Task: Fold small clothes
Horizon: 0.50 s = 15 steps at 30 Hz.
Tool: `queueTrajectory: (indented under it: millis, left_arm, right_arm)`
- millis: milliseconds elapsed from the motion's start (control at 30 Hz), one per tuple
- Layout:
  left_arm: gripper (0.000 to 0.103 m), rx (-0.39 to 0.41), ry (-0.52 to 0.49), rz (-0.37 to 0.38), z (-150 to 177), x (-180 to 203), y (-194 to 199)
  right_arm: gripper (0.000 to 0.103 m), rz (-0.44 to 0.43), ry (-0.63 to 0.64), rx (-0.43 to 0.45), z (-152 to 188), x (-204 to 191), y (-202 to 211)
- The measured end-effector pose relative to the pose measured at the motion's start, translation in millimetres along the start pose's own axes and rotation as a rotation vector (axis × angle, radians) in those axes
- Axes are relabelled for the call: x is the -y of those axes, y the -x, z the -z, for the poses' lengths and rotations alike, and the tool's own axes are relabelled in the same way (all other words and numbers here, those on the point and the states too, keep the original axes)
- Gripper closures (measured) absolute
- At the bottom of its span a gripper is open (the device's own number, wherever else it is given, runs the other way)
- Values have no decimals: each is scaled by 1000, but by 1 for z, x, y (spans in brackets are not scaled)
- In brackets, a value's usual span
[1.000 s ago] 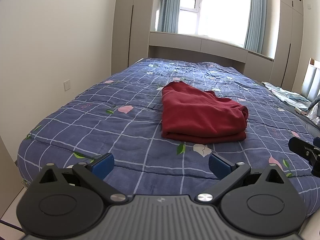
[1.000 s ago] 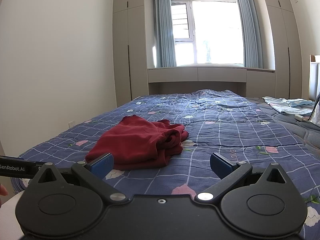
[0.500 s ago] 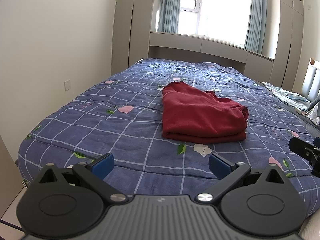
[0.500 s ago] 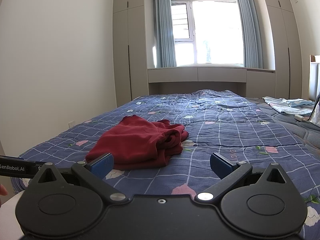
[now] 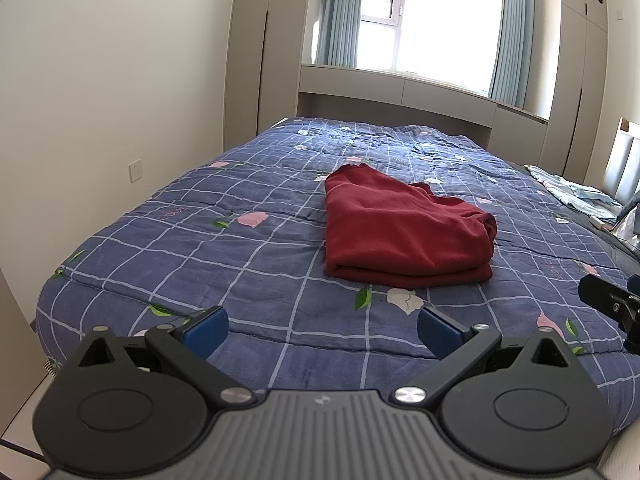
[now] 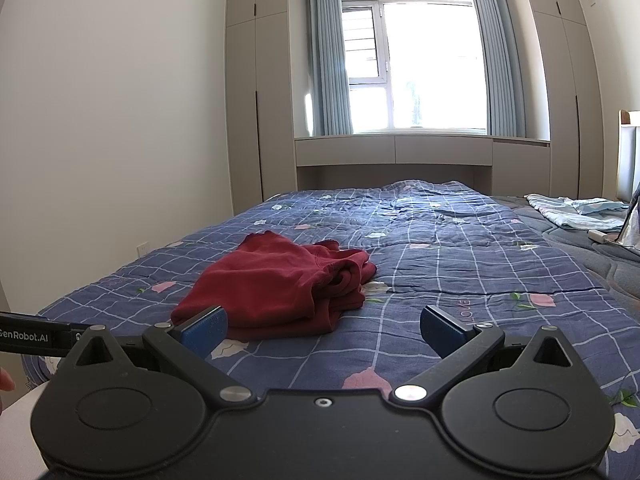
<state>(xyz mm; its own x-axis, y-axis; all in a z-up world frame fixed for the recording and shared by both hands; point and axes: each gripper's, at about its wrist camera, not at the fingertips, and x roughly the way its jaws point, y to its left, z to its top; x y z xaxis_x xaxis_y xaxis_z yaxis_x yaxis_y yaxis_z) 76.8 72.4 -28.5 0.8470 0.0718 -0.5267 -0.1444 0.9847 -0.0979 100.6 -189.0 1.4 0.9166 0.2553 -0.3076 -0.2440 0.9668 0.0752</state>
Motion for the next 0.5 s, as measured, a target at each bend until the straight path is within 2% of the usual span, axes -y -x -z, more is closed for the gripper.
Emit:
queueTrajectory:
  millis: [200, 333, 500]
  left_arm:
    - [0, 0, -4, 4, -1, 0, 1]
    - [0, -15, -15, -39, -2, 3, 1]
    - [0, -21, -19, -58, -1, 4, 1]
  right_arm:
    - [1, 0, 0, 1, 0, 0, 0]
    - [1, 0, 0, 1, 0, 0, 0]
    - [1, 0, 0, 0, 0, 0, 0]
